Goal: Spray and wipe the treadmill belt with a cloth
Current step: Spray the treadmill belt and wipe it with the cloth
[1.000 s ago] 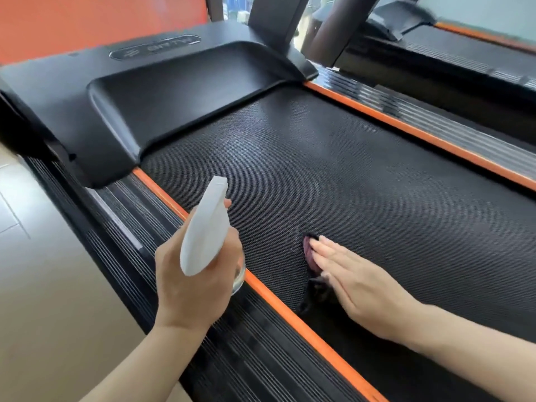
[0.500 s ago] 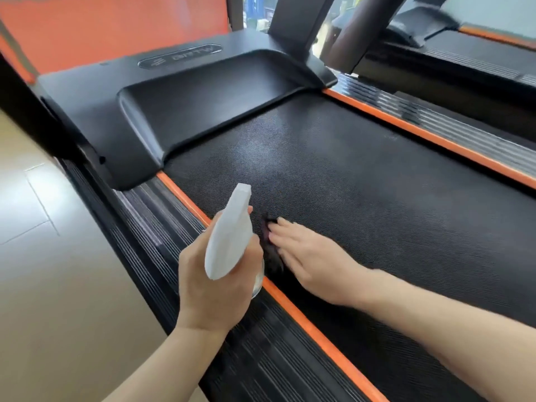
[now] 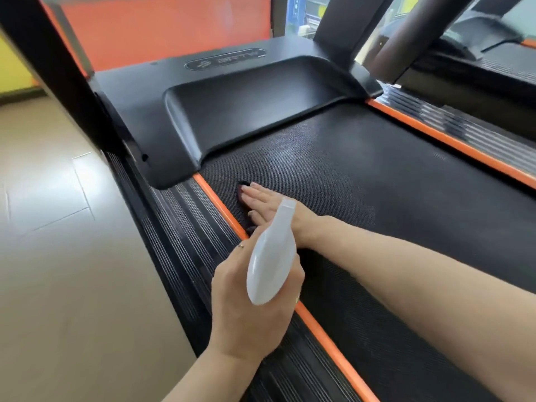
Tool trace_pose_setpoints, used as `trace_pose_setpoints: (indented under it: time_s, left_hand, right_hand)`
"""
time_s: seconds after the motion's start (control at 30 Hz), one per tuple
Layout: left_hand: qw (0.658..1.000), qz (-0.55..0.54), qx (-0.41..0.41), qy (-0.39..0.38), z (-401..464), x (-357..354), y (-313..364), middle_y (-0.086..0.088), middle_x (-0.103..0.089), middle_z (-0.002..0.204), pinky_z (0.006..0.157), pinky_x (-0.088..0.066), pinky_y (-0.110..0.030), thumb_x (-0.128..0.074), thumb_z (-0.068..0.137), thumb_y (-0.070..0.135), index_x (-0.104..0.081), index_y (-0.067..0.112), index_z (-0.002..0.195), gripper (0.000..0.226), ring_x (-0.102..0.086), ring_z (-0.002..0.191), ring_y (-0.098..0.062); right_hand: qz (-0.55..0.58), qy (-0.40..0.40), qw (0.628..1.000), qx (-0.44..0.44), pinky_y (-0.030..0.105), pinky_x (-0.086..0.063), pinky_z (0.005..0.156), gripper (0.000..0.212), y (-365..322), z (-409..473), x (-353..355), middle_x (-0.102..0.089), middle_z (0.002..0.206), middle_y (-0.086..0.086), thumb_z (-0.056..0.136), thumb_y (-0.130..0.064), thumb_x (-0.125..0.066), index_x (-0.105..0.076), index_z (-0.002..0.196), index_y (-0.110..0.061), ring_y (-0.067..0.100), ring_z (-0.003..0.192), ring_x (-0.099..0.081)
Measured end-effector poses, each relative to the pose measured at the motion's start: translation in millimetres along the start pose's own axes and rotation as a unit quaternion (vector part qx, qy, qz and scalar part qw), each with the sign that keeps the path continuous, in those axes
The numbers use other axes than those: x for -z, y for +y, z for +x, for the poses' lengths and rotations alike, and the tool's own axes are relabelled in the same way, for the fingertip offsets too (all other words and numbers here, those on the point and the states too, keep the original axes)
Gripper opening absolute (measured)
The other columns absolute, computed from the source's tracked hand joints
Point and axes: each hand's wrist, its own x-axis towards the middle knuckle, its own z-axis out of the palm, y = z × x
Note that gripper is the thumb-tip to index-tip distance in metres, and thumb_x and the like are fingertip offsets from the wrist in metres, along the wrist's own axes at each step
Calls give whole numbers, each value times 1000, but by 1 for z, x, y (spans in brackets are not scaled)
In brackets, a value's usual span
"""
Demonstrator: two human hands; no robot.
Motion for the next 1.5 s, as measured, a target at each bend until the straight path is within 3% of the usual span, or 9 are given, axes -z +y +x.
trace_pose_setpoints:
  time_s: [0.1, 0.17, 0.23, 0.33, 0.43, 0.53, 0.8, 1.07, 1.5]
  left_hand:
    - [998, -12, 63, -25, 1, 16, -62, -6, -71, 78, 73, -59, -35, -69, 87, 27, -72, -4, 97, 33, -69, 69, -12]
    - [994, 17, 98, 46, 19, 34, -213, -23, -71, 85, 92, -57, -48, -62, 73, 44, -70, -18, 97, 67, -66, 73, 9]
    - [986, 44, 148, 69, 45, 67, -276, -3, -74, 82, 88, -60, -46, -66, 72, 48, -76, 15, 101, 44, -67, 74, 5]
    - [974, 100, 155, 133, 67, 82, -90, 3, -71, 74, 67, -55, -22, -73, 85, 30, -75, 27, 98, 13, -66, 67, -10]
    - [974, 101, 141, 145, 79, 76, -38, 1, -72, 78, 75, -57, -29, -70, 85, 20, -75, 31, 97, 17, -67, 73, -12]
    - [975, 115, 143, 126, 77, 70, -51, -1, -72, 77, 77, -60, -46, -66, 79, 28, -74, 26, 93, 16, -70, 77, -27]
    - [981, 98, 129, 111, 79, 71, -55, -6, -71, 77, 65, -51, -14, -72, 88, 10, -70, 24, 93, 15, -67, 73, -19]
    - [959, 184, 213, -19, 135, 70, -46, -3, -74, 75, 82, -59, -46, -67, 86, 31, -74, 23, 90, 11, -69, 74, -26]
    - [932, 207, 298, -13, 166, 59, -49, -7, -74, 85, 79, -57, -38, -68, 88, 43, -75, 13, 81, 31, -69, 81, -25]
  right_hand:
    - [16, -32, 999, -25, 19, 20, 110, 50, -2, 20, -3, -22, 161, 20, 105, -17, -33, -31, 149, 6, 30, 152, -12]
    - [66, -21, 998, 1, 32, 4, 122, 47, -15, 2, 3, -32, 157, 21, 103, -14, -32, -41, 144, 8, 32, 150, -22]
    - [124, -40, 991, -23, 30, -3, 125, 48, -19, -33, 11, -28, 161, 9, 103, -14, -34, -38, 149, -3, 19, 152, -15]
    - [158, -85, 984, -1, 16, 0, 121, 52, -21, -90, 21, -25, 162, -4, 102, -25, -29, -36, 152, -14, 2, 151, -6]
    - [122, -85, 988, 38, 15, 6, 119, 57, -21, -103, 21, -18, 164, -9, 101, -33, -20, -28, 156, -18, -2, 150, 2]
    - [73, -92, 992, 49, 21, 7, 122, 69, -14, -61, 12, -12, 165, -9, 94, -42, -7, -20, 158, -22, 0, 151, 5]
    - [100, -51, 993, -23, 28, 1, 123, 52, -2, 77, -6, -19, 165, -4, 104, -24, -28, -29, 156, -17, 7, 152, -5]
    - [171, -7, 983, -63, 23, -3, 123, 71, -31, -50, 3, -29, 160, -9, 91, -44, -8, -40, 151, -21, -2, 150, -8]
    - [158, -7, 983, -92, 27, -7, 124, 68, -36, -68, 5, -26, 159, -17, 92, -45, -8, -38, 151, -29, -7, 148, -3]
